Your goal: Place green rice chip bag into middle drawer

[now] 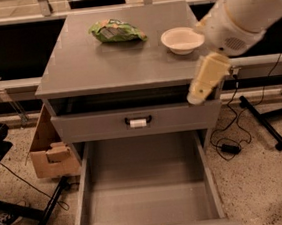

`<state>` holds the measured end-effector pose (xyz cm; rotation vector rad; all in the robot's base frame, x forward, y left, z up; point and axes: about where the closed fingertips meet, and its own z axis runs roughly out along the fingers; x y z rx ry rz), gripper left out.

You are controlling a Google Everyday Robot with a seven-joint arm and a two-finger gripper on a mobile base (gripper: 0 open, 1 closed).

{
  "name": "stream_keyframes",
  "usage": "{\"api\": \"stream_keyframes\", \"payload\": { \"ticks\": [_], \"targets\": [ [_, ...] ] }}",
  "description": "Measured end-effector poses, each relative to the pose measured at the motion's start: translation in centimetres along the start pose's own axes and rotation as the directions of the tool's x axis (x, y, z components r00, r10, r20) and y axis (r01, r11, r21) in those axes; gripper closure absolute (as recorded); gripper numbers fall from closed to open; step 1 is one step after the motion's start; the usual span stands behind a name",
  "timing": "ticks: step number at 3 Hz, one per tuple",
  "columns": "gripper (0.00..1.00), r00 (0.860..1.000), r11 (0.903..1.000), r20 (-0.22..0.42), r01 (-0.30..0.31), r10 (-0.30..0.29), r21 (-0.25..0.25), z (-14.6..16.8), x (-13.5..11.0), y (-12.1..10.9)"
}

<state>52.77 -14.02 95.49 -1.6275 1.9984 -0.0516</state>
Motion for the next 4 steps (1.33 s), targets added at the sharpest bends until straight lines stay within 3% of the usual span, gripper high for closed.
{"api": "stream_keyframes", "payload": {
  "ticks": [1,2,3,4],
  "targets": [
    [0.00,0.990,0.9948,0.141,0.014,-0.028,0.101,2.7,-5.0,-5.5],
    [0.00,0.960,0.9787,0.268,0.023,-0.079,0.204,3.3,-10.9,-10.8],
    [0.00,0.960,0.9782,0.271,0.022,-0.078,0.206,3.5,-10.9,-10.9],
    [0.00,0.944,0.9634,0.324,-0.023,-0.067,0.267,8.1,-11.3,-14.0]
  ]
}}
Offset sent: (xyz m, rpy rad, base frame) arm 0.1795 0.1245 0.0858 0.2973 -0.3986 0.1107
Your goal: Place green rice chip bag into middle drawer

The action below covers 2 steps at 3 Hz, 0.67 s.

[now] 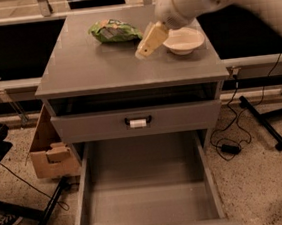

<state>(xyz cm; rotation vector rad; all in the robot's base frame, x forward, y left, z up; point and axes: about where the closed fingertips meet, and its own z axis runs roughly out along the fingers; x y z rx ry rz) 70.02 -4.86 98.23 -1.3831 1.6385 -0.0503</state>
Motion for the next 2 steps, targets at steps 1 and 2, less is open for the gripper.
{"api": "stream_keyframes", "payload": {
  "ticks": [1,2],
  "targets": [
    [0.00,0.999,0.9965,0.035,-0.019,0.016,0.082,5.5,1.5,-2.4],
    [0.00,0.996,0.9876,0.064,-0.066,0.057,0.142,10.1,3.4,-4.0]
  ]
}}
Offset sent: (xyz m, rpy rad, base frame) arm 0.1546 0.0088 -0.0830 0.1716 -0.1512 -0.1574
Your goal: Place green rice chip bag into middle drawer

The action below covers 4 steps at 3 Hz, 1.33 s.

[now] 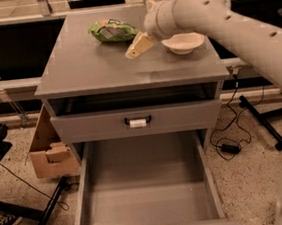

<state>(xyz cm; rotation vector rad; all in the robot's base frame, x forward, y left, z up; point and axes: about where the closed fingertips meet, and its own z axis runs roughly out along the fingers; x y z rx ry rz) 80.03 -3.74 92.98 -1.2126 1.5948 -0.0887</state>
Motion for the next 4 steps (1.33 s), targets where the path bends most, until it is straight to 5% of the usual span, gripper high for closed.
{"api": "stream_keyframes", "payload": {
  "ticks": [3,4],
  "targets": [
    [0.03,0.999,0.9998,0.051,-0.017,0.017,0.004,9.6,-0.8,-1.3],
    [0.25,1.000,0.9998,0.017,-0.010,0.010,-0.015,11.6,-0.3,-1.1]
  ]
}}
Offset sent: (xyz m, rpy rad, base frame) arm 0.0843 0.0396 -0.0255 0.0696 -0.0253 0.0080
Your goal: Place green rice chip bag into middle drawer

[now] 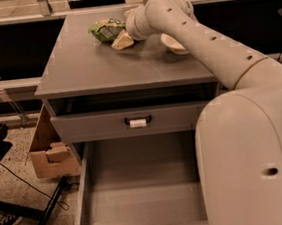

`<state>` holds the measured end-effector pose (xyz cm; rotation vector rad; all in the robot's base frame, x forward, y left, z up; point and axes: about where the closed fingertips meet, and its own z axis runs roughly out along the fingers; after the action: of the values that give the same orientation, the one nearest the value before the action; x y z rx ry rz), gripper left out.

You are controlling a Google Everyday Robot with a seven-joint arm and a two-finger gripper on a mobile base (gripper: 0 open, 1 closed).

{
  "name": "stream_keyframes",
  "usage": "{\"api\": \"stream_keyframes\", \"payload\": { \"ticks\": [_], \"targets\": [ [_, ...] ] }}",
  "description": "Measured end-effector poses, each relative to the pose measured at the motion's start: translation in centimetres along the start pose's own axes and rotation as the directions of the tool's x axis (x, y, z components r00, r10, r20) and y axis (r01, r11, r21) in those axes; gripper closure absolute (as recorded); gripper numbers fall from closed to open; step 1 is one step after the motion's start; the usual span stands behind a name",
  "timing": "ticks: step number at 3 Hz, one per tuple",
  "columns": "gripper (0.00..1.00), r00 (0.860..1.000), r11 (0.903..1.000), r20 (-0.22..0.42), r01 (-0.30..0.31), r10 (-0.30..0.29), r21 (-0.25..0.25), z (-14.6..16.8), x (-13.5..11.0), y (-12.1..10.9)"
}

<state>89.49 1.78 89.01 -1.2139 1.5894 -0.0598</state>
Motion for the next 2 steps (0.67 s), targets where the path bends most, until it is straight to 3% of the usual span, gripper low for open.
{"api": "stream_keyframes", "payload": {
  "ticks": [1,2],
  "targets": [
    [0.58,0.999,0.9996,-0.034,-0.003,0.002,-0.028,1.60,0.61,0.25],
    [0.80,0.999,0.9996,-0.034,-0.003,0.002,-0.028,1.60,0.61,0.25]
  ]
}}
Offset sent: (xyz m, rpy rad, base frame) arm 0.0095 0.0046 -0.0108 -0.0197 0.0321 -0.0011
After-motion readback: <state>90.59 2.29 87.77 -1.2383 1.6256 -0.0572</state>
